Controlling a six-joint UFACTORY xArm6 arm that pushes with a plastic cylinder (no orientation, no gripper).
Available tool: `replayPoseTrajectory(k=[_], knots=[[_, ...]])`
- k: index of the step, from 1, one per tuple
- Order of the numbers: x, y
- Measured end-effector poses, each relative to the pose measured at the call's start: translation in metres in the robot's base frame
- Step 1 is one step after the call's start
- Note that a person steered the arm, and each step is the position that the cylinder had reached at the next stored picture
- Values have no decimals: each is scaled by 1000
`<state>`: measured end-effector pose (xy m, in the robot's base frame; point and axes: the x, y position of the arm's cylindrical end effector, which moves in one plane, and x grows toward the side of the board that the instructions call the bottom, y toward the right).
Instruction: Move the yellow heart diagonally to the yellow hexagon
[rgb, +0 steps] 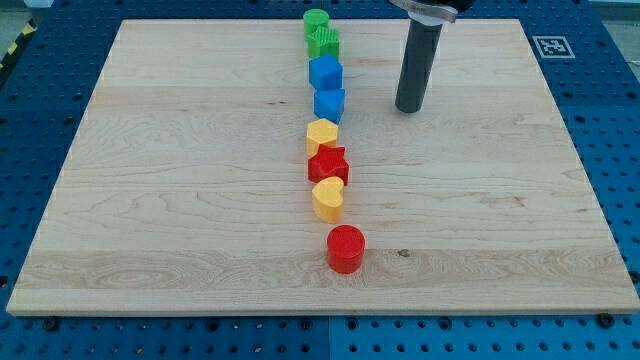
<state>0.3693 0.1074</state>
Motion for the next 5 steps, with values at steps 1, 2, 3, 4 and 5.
replayPoseTrajectory(k=[1, 2, 3, 4, 5], knots=[[0, 0], [32, 0], [76, -2], [131, -7], [152, -11]])
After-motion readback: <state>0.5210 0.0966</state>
